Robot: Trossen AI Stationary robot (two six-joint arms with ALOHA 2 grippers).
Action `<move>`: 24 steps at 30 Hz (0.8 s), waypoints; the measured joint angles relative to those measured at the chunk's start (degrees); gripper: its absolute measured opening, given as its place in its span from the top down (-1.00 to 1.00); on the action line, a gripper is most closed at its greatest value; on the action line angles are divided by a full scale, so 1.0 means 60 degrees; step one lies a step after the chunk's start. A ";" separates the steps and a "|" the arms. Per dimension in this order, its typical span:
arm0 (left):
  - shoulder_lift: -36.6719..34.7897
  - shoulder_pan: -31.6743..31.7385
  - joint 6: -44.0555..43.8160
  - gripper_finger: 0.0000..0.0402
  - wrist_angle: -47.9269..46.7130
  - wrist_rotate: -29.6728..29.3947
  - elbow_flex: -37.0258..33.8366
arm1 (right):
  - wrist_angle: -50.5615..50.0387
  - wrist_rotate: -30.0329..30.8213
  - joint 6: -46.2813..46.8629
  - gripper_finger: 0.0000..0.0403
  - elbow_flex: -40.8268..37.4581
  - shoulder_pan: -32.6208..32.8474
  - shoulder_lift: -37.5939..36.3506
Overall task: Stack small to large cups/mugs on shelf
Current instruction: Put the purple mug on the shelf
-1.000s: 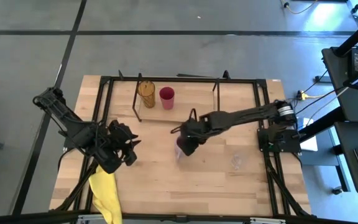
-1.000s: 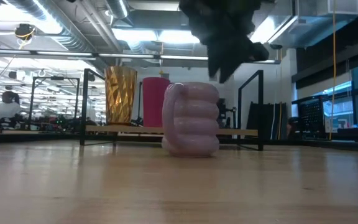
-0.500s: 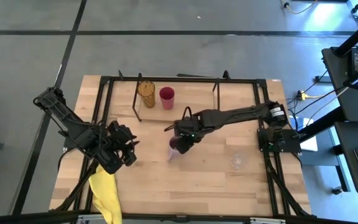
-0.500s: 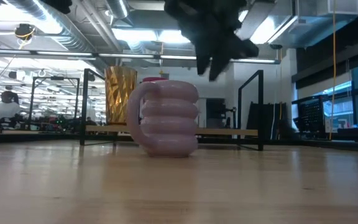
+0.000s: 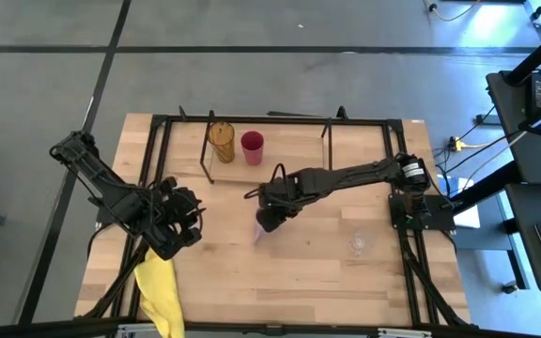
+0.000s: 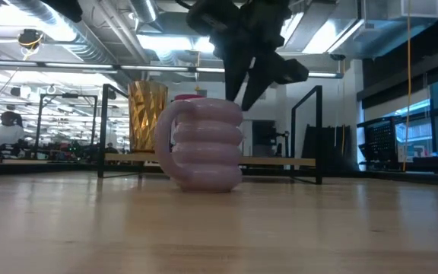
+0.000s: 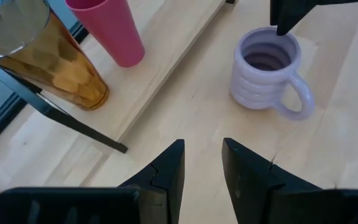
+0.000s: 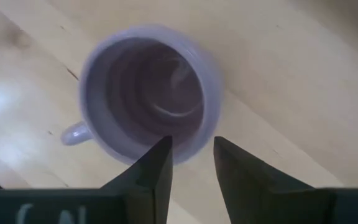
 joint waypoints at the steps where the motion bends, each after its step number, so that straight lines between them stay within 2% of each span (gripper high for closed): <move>1: -0.0026 0.0000 0.0043 0.49 -0.0004 0.0003 0.0000 | 0.0026 0.0003 0.0017 0.41 0.0000 0.0000 0.0000; 12: -0.0332 0.0002 -0.0150 0.49 -0.0050 0.0106 -0.0536 | 0.0170 0.0004 0.0178 0.41 0.0007 0.0000 0.0371; 24: -0.1039 -0.0194 -0.0770 0.49 0.0406 0.0287 -0.1355 | -0.0333 0.0583 -0.0782 0.42 0.0007 -0.0274 0.0479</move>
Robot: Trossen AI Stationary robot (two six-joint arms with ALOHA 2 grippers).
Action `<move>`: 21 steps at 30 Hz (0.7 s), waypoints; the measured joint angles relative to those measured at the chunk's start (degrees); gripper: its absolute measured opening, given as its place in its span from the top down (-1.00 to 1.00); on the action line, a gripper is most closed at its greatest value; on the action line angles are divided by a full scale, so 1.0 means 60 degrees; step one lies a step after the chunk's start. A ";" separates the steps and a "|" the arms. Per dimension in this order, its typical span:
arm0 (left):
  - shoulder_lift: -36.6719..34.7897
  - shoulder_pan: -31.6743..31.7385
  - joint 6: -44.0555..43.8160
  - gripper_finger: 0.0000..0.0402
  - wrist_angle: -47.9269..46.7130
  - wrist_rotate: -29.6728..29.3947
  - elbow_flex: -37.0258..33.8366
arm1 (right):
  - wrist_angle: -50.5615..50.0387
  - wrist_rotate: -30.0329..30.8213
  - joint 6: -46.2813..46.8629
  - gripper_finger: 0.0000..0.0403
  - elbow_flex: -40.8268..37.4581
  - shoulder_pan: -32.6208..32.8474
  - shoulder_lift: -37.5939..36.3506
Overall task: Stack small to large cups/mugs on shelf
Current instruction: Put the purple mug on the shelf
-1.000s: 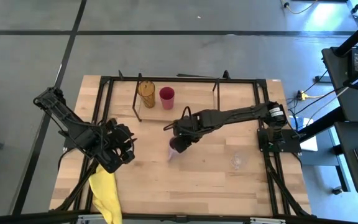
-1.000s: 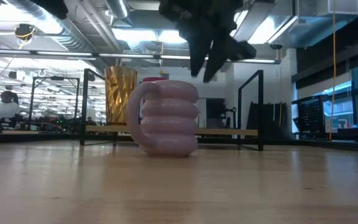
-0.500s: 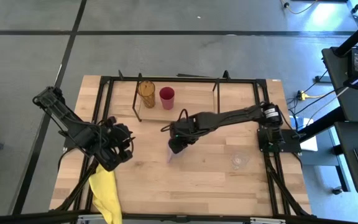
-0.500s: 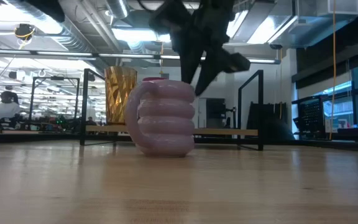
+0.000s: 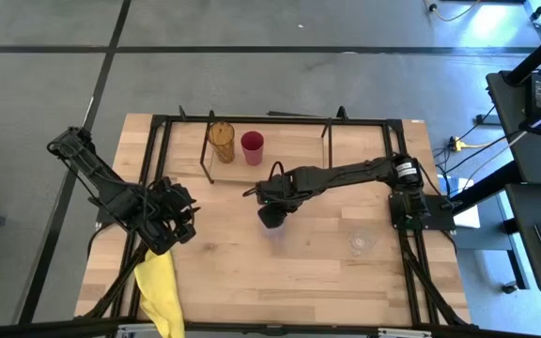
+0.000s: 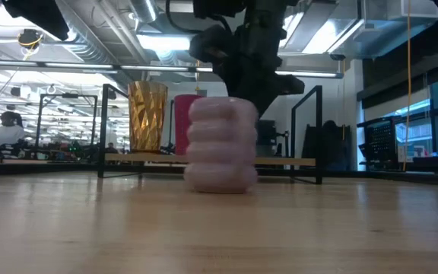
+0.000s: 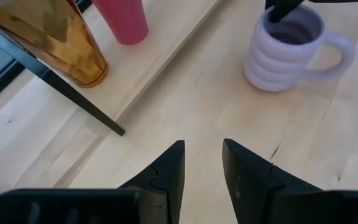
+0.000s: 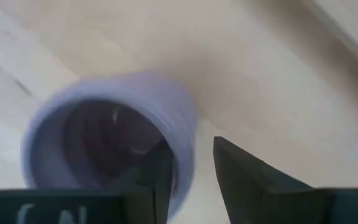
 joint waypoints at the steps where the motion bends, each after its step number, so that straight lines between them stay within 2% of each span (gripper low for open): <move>1: -0.0002 0.0001 0.0002 0.49 0.0013 -0.0009 0.0000 | -0.0051 0.0014 -0.0055 0.44 0.0000 -0.0015 -0.0002; 9: 0.0003 0.0008 -0.0012 0.49 0.0210 -0.0069 0.0000 | -0.0074 0.0108 -0.0542 0.73 -0.0013 -0.0054 -0.0002; 21: 0.0003 0.0008 -0.0247 0.49 0.0209 -0.0359 0.0000 | -0.0208 0.0219 -0.1224 0.76 -0.0022 -0.0039 -0.0031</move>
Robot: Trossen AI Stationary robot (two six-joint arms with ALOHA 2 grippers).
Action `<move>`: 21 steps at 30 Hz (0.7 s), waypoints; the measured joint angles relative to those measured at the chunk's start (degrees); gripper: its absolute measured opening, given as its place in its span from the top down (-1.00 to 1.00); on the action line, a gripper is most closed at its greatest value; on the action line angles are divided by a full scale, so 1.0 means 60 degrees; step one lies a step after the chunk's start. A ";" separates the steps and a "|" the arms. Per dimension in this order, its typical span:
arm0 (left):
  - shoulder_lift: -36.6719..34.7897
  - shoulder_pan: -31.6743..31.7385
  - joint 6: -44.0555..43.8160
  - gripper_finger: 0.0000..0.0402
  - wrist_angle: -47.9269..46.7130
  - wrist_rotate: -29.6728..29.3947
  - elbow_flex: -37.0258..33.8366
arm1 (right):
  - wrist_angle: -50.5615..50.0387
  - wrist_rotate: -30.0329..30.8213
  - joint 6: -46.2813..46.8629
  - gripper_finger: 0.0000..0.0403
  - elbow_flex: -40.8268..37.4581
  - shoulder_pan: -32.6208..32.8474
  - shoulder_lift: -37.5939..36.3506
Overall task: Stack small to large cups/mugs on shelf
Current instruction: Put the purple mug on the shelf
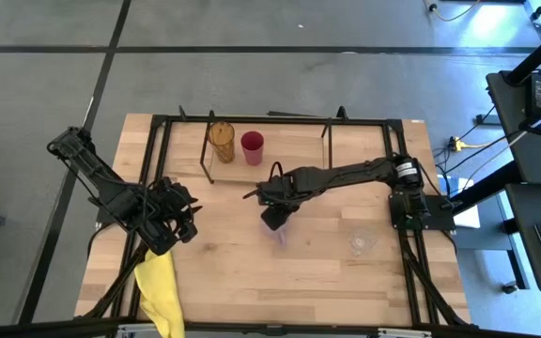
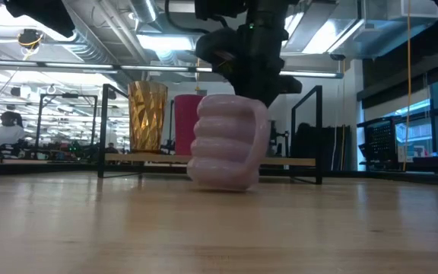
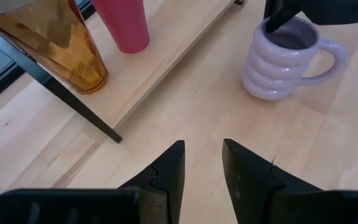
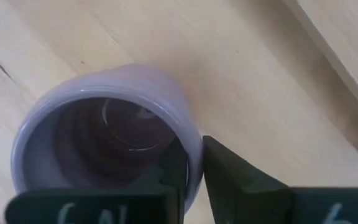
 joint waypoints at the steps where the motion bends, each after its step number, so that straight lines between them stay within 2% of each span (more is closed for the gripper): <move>1: 0.0000 0.0000 -0.0001 0.49 0.0001 -0.0001 0.0000 | -0.0050 0.0033 -0.0031 0.76 0.0000 0.0000 -0.0014; 13: 0.0005 0.0000 -0.0261 0.49 0.0004 -0.0181 0.0000 | -0.2557 0.1607 -0.0553 0.84 0.1716 -0.0115 -0.0058; 21: 0.0007 0.0001 -0.0271 0.49 0.0200 -0.0186 0.0000 | -0.4108 0.2353 -0.0982 0.83 0.2671 -0.1368 -0.0058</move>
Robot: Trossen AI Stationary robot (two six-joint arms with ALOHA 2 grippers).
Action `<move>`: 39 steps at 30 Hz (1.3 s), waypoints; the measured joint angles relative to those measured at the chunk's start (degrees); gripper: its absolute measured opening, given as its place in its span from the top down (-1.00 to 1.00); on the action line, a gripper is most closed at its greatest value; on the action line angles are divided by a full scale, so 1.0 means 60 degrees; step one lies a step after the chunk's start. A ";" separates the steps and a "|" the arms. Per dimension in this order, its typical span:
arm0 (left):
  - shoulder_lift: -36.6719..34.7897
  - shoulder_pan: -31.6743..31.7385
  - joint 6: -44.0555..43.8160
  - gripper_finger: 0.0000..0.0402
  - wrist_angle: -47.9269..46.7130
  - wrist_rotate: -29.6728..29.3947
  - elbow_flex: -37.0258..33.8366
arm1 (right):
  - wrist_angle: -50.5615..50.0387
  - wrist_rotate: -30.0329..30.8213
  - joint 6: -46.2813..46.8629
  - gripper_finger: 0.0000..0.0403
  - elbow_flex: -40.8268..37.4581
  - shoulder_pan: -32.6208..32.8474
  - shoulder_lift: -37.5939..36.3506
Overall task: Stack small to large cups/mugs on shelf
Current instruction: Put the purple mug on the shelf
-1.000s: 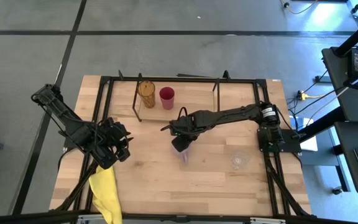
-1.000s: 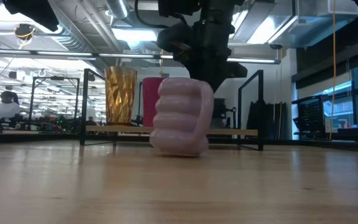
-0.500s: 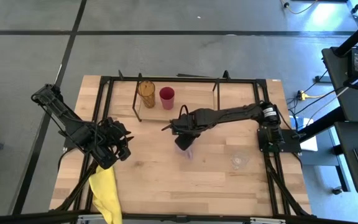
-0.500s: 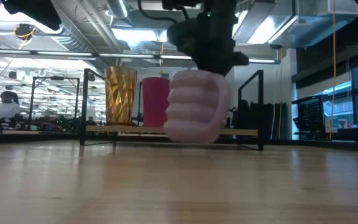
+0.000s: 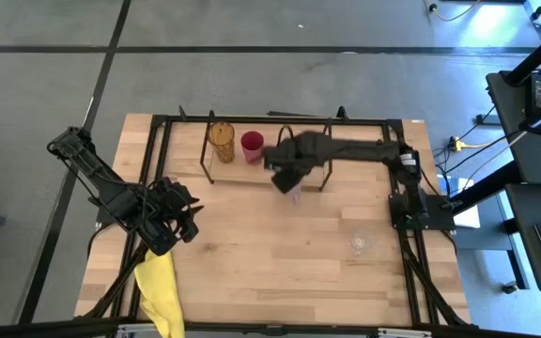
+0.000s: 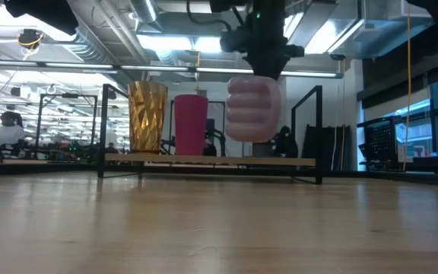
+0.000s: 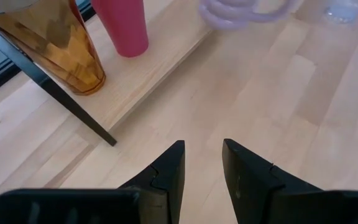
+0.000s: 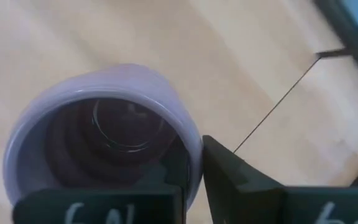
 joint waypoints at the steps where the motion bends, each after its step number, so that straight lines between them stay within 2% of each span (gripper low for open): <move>1: 0.0000 -0.0001 0.0000 0.49 0.0032 -0.0001 0.0000 | 0.0001 -0.0019 -0.0092 0.83 0.0063 -0.0240 0.0000; 10: 0.0000 -0.0001 0.0000 0.49 0.0278 -0.0001 0.0000 | 0.0471 -0.0693 -0.0529 0.83 0.0478 -0.2060 0.0002; 15: 0.0000 0.0054 0.0000 0.49 0.0278 -0.0037 0.0000 | 0.0852 -0.0874 -0.0521 0.82 0.0556 -0.2700 0.0004; 25: 0.0004 0.0498 0.0124 0.49 0.0516 -0.0043 -0.0004 | 0.1837 -0.1025 -0.1021 0.81 0.0479 -0.3024 0.0457; 39: 0.0029 0.0503 0.0186 0.49 0.1057 -0.0037 -0.0004 | 0.1600 -0.1064 -0.1530 0.80 0.0465 -0.3105 0.0867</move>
